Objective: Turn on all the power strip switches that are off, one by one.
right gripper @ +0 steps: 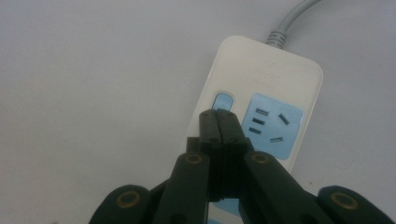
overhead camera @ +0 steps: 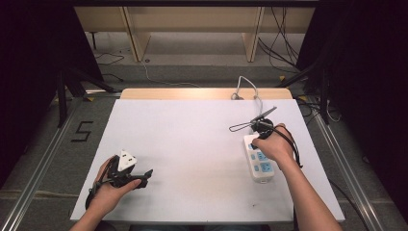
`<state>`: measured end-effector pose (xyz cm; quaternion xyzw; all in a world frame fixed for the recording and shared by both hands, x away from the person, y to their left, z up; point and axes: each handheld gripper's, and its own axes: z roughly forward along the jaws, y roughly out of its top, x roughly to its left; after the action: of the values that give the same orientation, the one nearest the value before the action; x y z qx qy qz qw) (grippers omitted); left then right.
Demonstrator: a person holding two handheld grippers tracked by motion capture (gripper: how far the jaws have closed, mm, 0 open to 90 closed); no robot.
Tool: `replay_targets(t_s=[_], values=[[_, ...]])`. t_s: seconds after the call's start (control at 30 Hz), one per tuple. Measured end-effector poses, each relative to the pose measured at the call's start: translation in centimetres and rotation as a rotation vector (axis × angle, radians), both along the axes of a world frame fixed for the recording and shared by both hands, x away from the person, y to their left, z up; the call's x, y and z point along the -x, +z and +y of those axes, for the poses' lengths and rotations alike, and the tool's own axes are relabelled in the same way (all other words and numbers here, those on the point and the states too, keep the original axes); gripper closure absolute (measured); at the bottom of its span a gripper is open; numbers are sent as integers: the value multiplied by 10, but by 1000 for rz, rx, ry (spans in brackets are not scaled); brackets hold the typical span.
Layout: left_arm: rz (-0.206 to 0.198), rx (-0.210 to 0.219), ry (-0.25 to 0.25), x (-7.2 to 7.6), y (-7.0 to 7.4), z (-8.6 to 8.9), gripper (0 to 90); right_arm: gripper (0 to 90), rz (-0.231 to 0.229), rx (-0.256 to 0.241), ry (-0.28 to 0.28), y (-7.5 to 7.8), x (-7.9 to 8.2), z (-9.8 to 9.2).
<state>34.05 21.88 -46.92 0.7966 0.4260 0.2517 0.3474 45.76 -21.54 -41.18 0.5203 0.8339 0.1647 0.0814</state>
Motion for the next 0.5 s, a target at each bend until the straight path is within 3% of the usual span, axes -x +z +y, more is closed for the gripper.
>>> replay_targets(t_s=[0.5], values=[[0,0,0,0,0,0,197,900,10,7,1,1,5,-2]])
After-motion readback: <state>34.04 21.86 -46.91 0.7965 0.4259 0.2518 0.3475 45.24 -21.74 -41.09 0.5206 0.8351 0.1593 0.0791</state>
